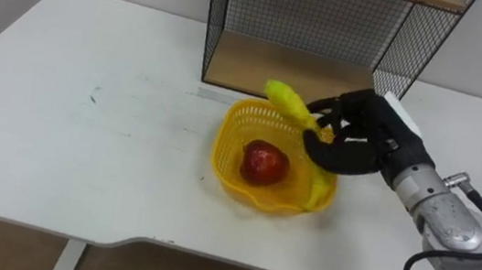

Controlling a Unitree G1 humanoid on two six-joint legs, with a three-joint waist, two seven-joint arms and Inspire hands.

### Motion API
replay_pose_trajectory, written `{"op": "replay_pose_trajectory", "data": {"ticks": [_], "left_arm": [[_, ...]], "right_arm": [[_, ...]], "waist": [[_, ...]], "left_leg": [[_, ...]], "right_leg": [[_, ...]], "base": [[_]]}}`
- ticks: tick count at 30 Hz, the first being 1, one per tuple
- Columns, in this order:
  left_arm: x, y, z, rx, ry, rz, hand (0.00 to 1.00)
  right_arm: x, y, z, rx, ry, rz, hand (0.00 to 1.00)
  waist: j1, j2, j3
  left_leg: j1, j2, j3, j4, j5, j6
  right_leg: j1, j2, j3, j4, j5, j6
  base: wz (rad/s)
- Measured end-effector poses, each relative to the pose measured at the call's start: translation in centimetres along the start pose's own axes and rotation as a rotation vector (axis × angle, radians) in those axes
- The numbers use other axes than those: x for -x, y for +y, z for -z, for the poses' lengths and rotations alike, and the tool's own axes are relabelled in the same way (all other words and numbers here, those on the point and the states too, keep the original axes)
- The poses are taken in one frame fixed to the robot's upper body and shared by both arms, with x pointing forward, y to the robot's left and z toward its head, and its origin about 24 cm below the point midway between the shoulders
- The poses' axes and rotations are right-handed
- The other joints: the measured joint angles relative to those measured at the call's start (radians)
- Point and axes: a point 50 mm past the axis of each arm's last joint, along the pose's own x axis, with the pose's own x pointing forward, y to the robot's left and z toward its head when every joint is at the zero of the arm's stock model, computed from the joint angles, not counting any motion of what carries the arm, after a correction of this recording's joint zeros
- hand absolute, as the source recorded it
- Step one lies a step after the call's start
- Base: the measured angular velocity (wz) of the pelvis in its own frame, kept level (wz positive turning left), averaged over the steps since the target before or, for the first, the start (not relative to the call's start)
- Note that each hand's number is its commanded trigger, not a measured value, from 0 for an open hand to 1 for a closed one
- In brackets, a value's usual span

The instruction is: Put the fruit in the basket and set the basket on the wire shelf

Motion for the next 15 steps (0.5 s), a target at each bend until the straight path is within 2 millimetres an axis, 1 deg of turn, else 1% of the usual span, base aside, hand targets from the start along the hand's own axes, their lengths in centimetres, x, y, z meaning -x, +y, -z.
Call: {"op": "replay_pose_trajectory", "data": {"ticks": [7,15], "left_arm": [[-0.03,0.09,-0.21,0.000,-0.007,-0.002,0.00],[-0.03,0.11,-0.20,0.004,-0.007,-0.003,0.00]], "right_arm": [[0.03,-0.32,-0.08,0.002,-0.008,0.035,0.00],[0.05,-0.39,-0.11,0.007,-0.011,0.040,0.00]], "waist": [[-0.001,-0.002,-0.0015],[-0.001,0.001,-0.0008]], "left_leg": [[0.000,0.000,0.001,0.000,0.000,0.000],[0.001,0.000,0.001,-0.003,0.000,0.000]], "right_leg": [[-0.004,0.000,0.002,-0.002,0.000,0.000],[-0.004,0.000,0.000,-0.002,0.000,0.000]], "base": [[0.00],[0.00]]}}
